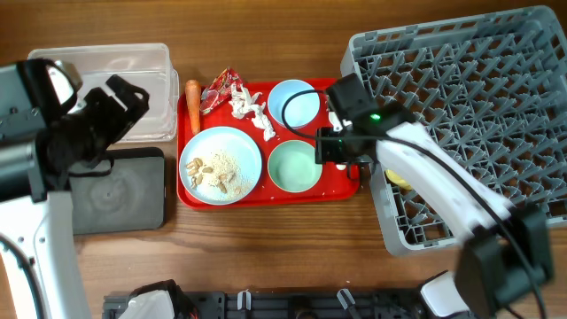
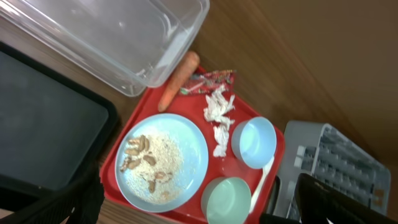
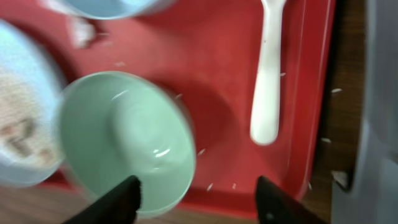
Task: Sort waste into correct bins and load items into the dishwasher rack
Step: 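Grasp the green bowl with the right gripper and place it in the rack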
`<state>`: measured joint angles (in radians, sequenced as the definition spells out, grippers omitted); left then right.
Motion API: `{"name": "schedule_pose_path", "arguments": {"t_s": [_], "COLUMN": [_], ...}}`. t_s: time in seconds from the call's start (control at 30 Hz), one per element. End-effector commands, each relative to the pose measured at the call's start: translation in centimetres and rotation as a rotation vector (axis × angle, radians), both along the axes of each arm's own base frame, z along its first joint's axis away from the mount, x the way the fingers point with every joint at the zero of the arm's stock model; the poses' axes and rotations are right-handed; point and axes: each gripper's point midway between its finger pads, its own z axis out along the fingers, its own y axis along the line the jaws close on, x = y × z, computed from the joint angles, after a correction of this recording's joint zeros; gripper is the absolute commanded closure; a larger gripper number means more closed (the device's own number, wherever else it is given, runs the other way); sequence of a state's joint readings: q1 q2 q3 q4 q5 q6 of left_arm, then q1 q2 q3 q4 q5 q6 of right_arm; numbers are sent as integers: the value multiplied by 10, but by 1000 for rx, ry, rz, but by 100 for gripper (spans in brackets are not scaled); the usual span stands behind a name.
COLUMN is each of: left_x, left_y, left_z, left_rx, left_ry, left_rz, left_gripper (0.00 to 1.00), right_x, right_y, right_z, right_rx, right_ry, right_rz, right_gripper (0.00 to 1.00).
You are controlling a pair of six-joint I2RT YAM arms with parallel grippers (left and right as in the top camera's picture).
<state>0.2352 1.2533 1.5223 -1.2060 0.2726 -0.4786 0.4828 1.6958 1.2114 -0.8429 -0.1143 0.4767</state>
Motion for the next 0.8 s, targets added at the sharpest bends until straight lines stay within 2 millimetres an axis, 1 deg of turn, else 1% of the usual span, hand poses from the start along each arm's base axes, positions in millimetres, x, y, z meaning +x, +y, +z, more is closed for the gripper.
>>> {"name": "schedule_pose_path", "arguments": {"t_s": [0.0,0.07,0.13,0.2,0.3,0.37,0.47,0.53,0.6,0.73,0.77], "left_x": [-3,-3,-3,-3,-3,-3,-3,-3,-3,-3,-3], "left_y": [11,11,11,11,11,11,11,11,11,11,11], "left_z": [3,3,3,3,3,3,3,3,3,3,3], "left_rx": [34,34,34,34,34,34,34,34,34,34,34], "left_ry": [-3,-3,-3,-3,-3,-3,-3,-3,-3,-3,-3], "left_rz": [59,59,59,60,59,59,59,59,59,59,60], "left_gripper": [0,0,0,0,0,0,0,0,0,0,0], "right_x": [7,7,8,10,10,12,12,15,18,23,23], "right_y": [4,14,18,18,15,14,12,3,-12,-54,-66], "right_z": [-34,-43,-49,-53,-56,-56,-49,-36,-14,43,60], "right_rx": [-29,9,21,20,5,-3,-3,-39,-97,-236,-276], "right_ry": [46,65,70,71,73,69,56,23,-46,-226,-283], "right_rz": [16,56,67,68,52,33,27,-10,-42,-145,-170], "right_gripper": [48,51,54,62,95,96,96,96,96,96,96]}}
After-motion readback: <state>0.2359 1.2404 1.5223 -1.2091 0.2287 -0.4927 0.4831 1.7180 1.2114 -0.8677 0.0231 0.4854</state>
